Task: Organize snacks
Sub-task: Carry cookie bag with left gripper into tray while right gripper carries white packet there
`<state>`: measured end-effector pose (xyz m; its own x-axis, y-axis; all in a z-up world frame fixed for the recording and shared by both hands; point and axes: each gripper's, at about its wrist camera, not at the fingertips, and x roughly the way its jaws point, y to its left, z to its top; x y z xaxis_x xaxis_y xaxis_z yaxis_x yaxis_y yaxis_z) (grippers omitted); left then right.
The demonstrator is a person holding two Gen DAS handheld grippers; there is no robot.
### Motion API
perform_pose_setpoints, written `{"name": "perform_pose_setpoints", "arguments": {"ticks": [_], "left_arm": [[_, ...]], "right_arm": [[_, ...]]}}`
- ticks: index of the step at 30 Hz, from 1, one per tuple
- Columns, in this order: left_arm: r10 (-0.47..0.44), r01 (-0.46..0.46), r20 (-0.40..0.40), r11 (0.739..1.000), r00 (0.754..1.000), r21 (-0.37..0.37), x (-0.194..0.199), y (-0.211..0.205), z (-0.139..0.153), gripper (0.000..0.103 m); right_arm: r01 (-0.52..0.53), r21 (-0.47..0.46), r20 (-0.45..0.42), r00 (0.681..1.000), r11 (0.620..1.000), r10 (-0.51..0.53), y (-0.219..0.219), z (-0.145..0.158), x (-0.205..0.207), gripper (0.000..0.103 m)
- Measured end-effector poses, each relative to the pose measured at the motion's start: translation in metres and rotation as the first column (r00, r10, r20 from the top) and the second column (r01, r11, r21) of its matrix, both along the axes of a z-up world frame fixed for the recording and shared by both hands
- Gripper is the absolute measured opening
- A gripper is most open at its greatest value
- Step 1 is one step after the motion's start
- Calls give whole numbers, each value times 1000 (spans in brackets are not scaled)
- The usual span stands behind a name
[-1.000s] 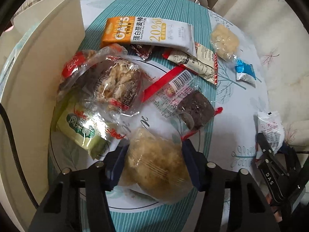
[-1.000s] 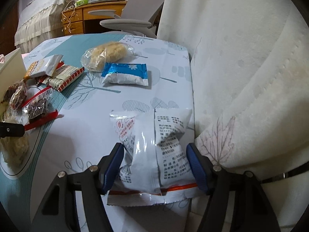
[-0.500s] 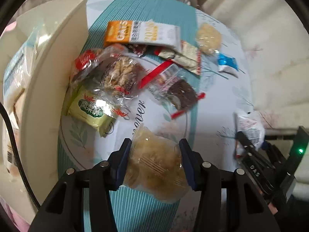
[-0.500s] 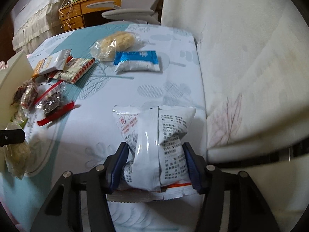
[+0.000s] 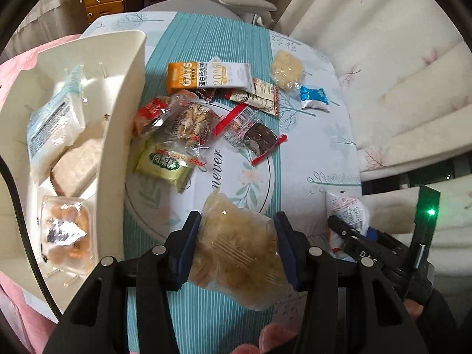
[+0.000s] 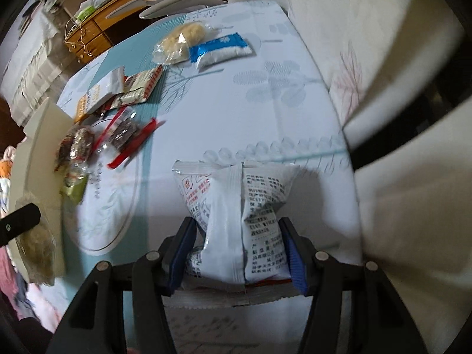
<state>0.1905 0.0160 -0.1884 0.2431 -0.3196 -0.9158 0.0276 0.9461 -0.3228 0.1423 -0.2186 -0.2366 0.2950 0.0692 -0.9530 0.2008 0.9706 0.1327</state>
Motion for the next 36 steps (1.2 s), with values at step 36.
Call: {"name": "perform_pose_setpoints", "arguments": {"ticks": [36], "left_arm": [[-66, 70, 185, 997, 980, -17, -3, 246, 73, 49]], "right_arm": [[-103, -5, 178, 979, 995, 102, 238, 105, -12, 58]]}}
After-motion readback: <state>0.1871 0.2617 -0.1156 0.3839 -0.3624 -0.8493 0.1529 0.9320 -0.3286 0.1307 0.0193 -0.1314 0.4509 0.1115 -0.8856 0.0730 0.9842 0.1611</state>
